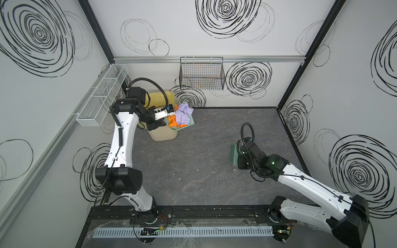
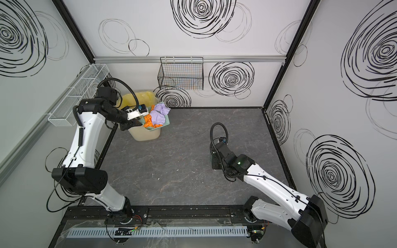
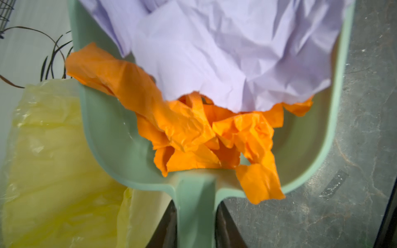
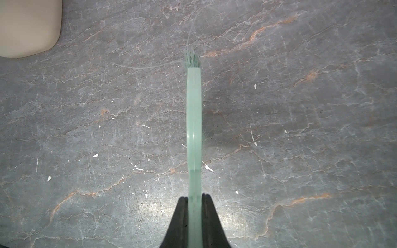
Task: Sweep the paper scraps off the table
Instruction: 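Lift the filled dustpan with the left gripper and carry it toward the yellow bin, then tip the dustpan over the yellow bin with the left gripper, emptying the scraps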
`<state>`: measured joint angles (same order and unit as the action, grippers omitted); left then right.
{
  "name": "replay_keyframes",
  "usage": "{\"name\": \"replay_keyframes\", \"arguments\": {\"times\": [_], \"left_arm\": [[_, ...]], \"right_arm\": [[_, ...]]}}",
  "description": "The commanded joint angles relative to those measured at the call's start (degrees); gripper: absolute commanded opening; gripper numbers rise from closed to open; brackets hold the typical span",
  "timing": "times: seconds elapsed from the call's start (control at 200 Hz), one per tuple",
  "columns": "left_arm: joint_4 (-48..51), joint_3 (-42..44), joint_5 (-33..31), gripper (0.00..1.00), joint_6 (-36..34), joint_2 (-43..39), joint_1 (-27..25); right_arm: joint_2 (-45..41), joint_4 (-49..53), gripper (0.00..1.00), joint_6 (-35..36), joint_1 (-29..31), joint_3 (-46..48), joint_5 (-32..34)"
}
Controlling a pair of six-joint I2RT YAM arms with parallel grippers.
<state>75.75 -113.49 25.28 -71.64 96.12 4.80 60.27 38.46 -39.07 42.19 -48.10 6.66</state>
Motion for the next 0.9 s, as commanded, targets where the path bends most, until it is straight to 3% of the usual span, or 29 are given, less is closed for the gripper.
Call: {"name": "replay_keyframes", "arguments": {"times": [0.0,0.22,0.475,0.75,0.896], "left_arm": [[4.59,-3.18,-0.90,0.00,-2.20,1.38,1.38],[4.66,-7.97,-2.67,0.00,-3.86,5.34,4.63],[4.73,-22.49,-2.69,0.00,-4.81,13.81,11.36],[4.17,-36.78,-14.63,0.00,-9.35,23.47,11.52],[-0.50,-36.15,-23.35,0.00,-12.87,23.86,9.15]], "right_arm": [[-0.56,-1.64,0.00,-1.04,-0.27,1.02,0.19],[-1.29,-1.64,0.00,-1.16,-0.27,1.70,0.10],[-1.72,-2.24,0.00,-1.27,-0.28,2.68,-0.16],[-2.16,-2.20,0.00,-1.45,-0.28,3.31,-0.23],[-2.66,-2.84,0.00,-1.80,-0.27,4.33,-0.33]]}}
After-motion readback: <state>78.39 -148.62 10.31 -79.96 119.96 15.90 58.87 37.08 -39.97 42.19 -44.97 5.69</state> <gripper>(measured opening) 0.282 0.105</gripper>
